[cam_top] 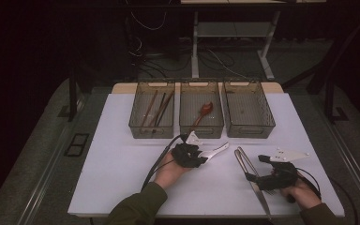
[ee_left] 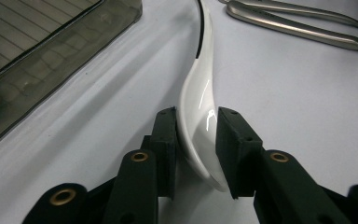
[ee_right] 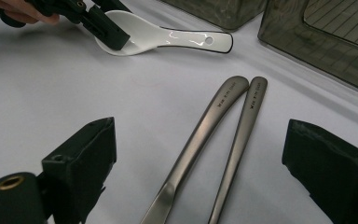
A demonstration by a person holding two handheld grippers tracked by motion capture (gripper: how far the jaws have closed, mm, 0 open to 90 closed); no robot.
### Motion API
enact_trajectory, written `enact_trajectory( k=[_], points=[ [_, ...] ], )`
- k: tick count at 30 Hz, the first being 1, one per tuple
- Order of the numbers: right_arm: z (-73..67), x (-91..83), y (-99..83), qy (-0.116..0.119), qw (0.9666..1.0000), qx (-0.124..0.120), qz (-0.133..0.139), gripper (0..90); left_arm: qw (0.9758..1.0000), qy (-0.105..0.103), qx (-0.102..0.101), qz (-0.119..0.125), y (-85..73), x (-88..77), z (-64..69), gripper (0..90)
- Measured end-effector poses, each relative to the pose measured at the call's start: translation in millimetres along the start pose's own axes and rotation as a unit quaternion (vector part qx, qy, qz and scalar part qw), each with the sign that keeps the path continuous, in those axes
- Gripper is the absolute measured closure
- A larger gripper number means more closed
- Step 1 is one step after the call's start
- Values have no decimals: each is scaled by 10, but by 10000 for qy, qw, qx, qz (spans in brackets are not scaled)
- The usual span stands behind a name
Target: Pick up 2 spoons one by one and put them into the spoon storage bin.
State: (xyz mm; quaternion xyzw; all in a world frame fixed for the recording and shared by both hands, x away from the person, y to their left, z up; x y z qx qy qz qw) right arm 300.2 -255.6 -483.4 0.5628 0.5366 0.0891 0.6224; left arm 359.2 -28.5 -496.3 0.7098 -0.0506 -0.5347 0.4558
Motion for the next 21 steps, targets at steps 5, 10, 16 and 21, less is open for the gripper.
enact_trajectory(
  k=[5, 10, 16, 21],
  points=[
    [1, 0, 1, -1, 10000, 6, 5, 98, 10000, 66, 37, 37, 13, -11, 3, 733],
    [0, 1, 0, 0, 10000, 1, 0, 98, 9998, 95, 178, 34, 23, -26, 12, 769],
    [-1, 0, 1, 2, 10000, 5, 5, 98, 9994, 92, 314, 114, 47, -41, 45, 806],
    [1, -1, 2, 4, 10000, 0, 14, 98, 9988, 142, 447, 124, 51, -49, 59, 813]
  ],
)
Point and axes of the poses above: each handheld gripper's, and its own axes: x roughly forward along the jaws, y roughly out of its top, z roughly to its right, the point moved 7 cm from there along x, roughly forward along the jaws, and after that the axes turned 9 degrees about y, right-handed, at the moved point
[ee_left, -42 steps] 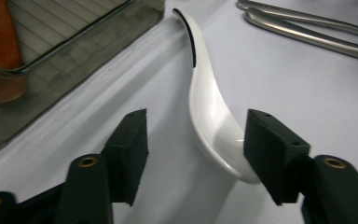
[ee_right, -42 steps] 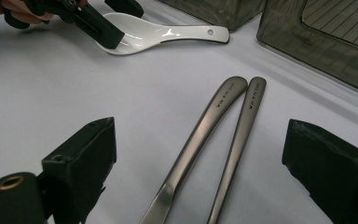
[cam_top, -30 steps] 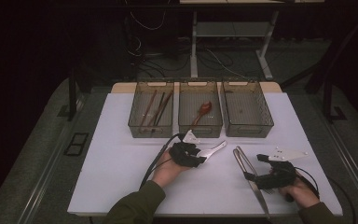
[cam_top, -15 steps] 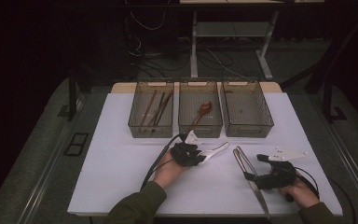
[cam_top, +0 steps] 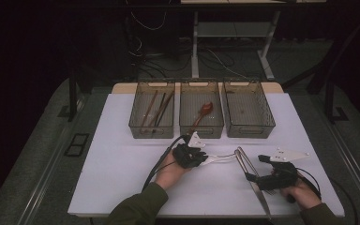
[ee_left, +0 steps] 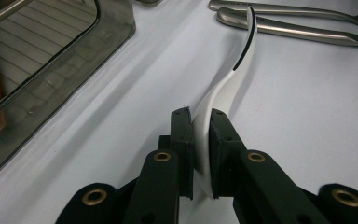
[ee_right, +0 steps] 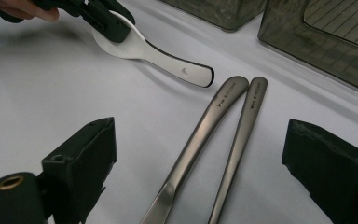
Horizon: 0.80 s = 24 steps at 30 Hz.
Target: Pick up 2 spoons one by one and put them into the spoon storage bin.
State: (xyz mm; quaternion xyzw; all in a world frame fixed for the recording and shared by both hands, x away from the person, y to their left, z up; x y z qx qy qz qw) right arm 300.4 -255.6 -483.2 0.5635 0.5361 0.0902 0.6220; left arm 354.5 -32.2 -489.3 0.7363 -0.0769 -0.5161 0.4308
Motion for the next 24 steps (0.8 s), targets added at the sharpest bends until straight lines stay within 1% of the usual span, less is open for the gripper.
enact_trajectory(
  k=[1, 3, 8, 9, 10, 17, 24],
  points=[
    [-1, -1, 0, 0, 10000, 5, -2, 98, 10000, 7, 43, -8, -1, -3, -2, 813],
    [0, -1, -1, -2, 10000, 2, -4, 98, 10000, 11, 22, 18, 3, -2, 4, 813],
    [4, -3, 1, -6, 10000, -3, 5, 98, 9999, 46, 99, 24, 3, -16, 1, 814],
    [4, -3, 1, -5, 10000, -5, 6, 98, 9999, 52, 140, 16, 4, -25, -7, 814],
    [5, -5, 1, -8, 10000, -4, 4, 98, 9999, 56, 142, 54, 12, -37, -13, 814],
    [5, -8, 1, -16, 10000, -6, 0, 98, 9996, 137, 48, 229, 59, -135, -80, 814],
    [5, -11, 1, -17, 10000, -7, 4, 98, 9991, 215, -68, 365, 68, -239, -205, 814]
  ],
)
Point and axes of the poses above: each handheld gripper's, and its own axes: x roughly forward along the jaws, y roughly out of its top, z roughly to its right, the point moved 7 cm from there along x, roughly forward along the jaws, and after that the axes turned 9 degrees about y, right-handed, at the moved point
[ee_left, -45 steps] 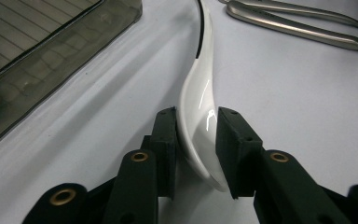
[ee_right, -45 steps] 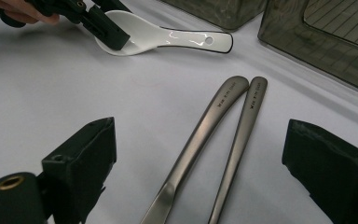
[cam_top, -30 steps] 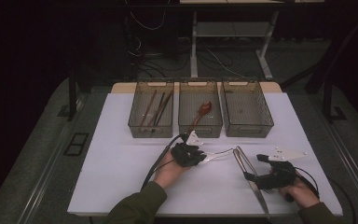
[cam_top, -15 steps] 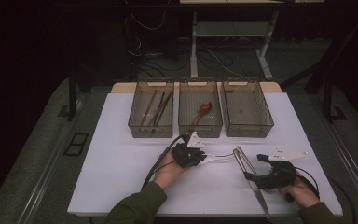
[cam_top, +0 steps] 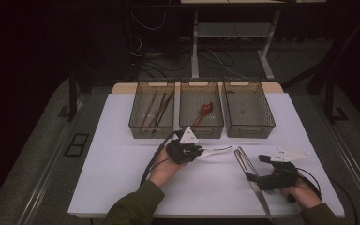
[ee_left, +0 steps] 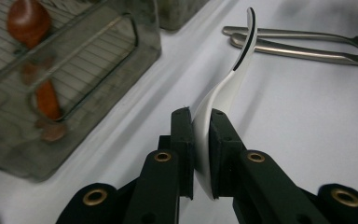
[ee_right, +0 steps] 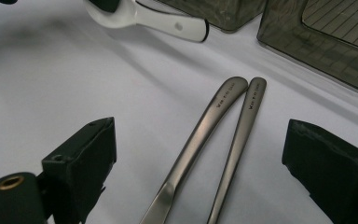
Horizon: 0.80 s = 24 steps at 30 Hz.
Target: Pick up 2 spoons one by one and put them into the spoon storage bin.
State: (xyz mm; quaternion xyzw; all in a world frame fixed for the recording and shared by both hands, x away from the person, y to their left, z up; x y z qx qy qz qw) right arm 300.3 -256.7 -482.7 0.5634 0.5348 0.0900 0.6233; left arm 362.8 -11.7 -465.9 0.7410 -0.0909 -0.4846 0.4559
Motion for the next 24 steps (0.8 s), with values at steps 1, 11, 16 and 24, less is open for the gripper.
enact_trajectory(
  k=[1, 11, 16, 24],
  points=[
    [0, 0, 0, 1, 10000, 0, -2, 98, 10000, 21, -27, 25, 3, -12, -22, 814],
    [0, -1, 0, 8, 10000, -5, 3, 98, 9993, 207, -225, 213, 20, -158, -235, 814],
    [0, 1, -1, 8, 10000, 4, -2, 98, 9987, 266, -326, 296, 28, -226, -331, 814],
    [-4, 9, -3, 23, 10000, 3, -15, 98, 9979, 370, -350, 410, 82, -302, -442, 813]
  ],
)
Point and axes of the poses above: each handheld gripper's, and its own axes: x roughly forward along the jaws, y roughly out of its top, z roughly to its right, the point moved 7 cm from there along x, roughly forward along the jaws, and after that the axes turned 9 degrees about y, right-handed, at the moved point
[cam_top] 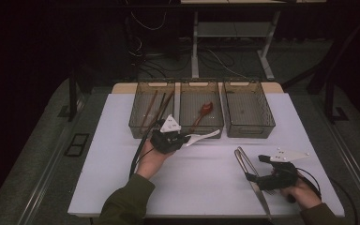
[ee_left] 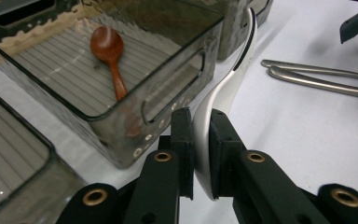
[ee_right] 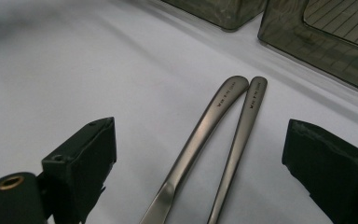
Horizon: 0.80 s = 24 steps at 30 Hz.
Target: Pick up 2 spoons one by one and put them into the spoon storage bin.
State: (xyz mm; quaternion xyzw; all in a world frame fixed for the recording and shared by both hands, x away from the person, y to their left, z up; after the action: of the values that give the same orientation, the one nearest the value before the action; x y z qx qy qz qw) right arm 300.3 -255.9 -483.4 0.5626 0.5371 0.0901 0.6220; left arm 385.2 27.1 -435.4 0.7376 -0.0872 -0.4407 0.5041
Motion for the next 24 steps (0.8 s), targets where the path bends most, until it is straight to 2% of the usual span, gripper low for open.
enact_trajectory(
  k=[3, 15, 17, 19, 22, 24],
  points=[
    [-2, 5, -1, 0, 10000, -3, -7, 98, 9999, 38, -56, 84, 42, -5, -37, 814],
    [-4, 7, -4, -6, 10000, 37, -26, 98, 9996, 130, 34, 229, 237, 0, -164, 813],
    [-1, 7, -4, -5, 10000, 37, -21, 98, 9996, 156, 20, 240, 278, 12, -186, 814],
    [-2, 8, -6, 1, 10000, 51, -32, 98, 9995, 160, 95, 267, 323, 31, -223, 814],
    [8, 15, -5, -12, 10000, 4, -27, 98, 9992, 193, 32, 354, 397, 71, -259, 813],
    [7, 18, -7, -10, 10000, 7, -36, 98, 9991, 249, 102, 329, 434, 104, -288, 813]
  ],
)
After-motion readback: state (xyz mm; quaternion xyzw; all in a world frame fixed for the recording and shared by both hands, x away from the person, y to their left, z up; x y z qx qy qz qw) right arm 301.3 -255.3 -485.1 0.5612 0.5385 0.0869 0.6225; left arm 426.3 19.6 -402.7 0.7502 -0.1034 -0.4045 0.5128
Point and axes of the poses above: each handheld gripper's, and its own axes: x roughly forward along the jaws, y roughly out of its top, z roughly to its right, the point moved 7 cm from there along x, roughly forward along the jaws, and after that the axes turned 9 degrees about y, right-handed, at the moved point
